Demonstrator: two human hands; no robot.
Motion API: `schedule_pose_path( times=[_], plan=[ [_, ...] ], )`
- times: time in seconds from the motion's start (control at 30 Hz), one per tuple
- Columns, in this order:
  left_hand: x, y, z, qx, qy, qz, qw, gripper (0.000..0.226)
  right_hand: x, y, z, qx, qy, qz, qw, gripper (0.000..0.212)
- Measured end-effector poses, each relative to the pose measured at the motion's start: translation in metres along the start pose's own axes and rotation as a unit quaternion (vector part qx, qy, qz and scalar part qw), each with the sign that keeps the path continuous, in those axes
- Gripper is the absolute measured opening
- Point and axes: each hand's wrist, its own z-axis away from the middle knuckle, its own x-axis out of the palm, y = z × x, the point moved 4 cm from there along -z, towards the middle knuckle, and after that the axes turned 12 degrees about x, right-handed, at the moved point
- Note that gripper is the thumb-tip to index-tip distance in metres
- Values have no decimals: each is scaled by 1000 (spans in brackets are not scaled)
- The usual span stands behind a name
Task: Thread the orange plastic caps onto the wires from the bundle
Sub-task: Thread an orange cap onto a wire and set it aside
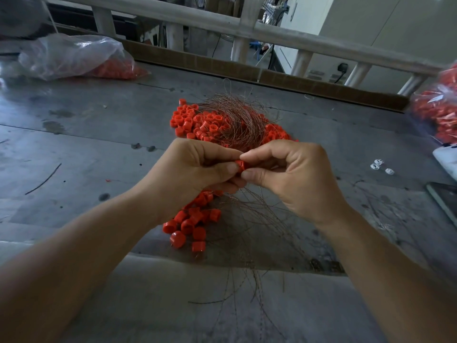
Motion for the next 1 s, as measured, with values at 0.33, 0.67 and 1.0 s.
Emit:
schedule_pose_path(
  times=[0.33,0.67,1.0],
  plan=[
    [1,0,0,-25,4,44,999,21,-3,-4,2,-46,48,24,998,28],
    [2,0,2,-26,3,65,998,21,-2,-3,3,-78,68,29,994,27],
    [3,0,2,-47,-39,67,996,20,-2,0,1,-49,-3,-9,999,22]
  ],
)
